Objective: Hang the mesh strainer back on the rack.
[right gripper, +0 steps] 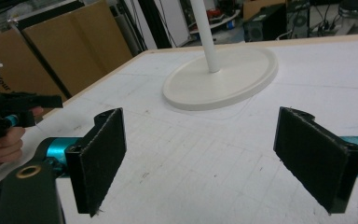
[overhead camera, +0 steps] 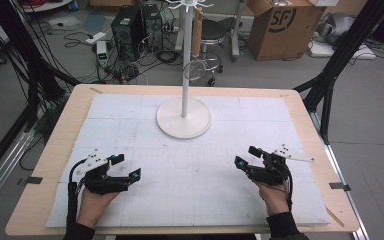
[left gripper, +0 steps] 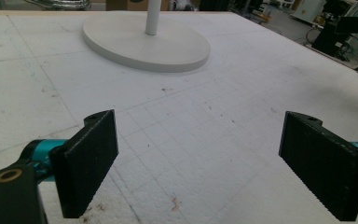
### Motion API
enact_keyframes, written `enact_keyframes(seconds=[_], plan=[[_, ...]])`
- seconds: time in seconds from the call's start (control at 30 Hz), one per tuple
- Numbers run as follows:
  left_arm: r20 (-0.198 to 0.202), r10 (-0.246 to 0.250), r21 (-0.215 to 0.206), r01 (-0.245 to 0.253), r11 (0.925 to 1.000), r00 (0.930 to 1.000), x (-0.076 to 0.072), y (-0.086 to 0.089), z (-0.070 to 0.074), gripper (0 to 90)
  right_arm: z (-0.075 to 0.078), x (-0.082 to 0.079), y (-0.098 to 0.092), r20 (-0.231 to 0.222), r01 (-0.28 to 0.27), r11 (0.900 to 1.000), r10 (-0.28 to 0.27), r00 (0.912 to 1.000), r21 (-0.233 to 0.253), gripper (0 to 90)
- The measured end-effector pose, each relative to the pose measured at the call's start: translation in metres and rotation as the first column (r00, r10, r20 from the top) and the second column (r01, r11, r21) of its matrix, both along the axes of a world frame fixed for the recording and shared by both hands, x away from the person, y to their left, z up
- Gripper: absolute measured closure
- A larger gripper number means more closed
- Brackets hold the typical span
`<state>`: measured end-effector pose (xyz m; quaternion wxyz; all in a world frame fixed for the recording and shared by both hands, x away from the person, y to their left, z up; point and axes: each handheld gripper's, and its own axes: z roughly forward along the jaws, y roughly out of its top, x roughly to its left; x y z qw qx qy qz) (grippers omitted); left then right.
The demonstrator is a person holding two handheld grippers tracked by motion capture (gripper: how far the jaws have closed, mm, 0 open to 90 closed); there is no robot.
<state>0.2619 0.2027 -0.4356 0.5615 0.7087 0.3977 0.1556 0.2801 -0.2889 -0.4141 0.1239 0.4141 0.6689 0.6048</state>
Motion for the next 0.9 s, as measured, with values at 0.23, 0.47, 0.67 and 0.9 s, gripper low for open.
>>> enact_keyframes(seconds=[0.23, 0.47, 0.67, 0.9], plan=[[0.0, -0.002, -0.001, 0.002, 1.0, 1.0, 0.001, -0.001, -0.001, 12.3, -0.008, -0.002, 0.001, -0.02, -0.014, 0.999, 0.013, 0.9997, -0.032, 16.2], [-0.006, -0.003, 0.011, 0.003, 0.9999, 1.0, 0.002, -0.002, -0.004, 12.3, -0.012, -0.002, -0.001, -0.031, -0.008, 0.999, 0.007, 0.9995, -0.032, 16.2], [-0.01, -0.004, -0.001, 0.004, 1.0, 0.9999, 0.002, -0.002, -0.003, 12.3, -0.014, -0.002, 0.001, -0.038, -0.007, 0.998, 0.004, 0.9993, -0.057, 16.2], [-0.008, -0.006, -0.012, 0.006, 0.9999, 0.9999, 0.002, -0.001, -0.003, 12.3, -0.018, -0.003, 0.001, -0.042, 0.003, 0.997, -0.006, 0.9991, -0.082, 16.2]])
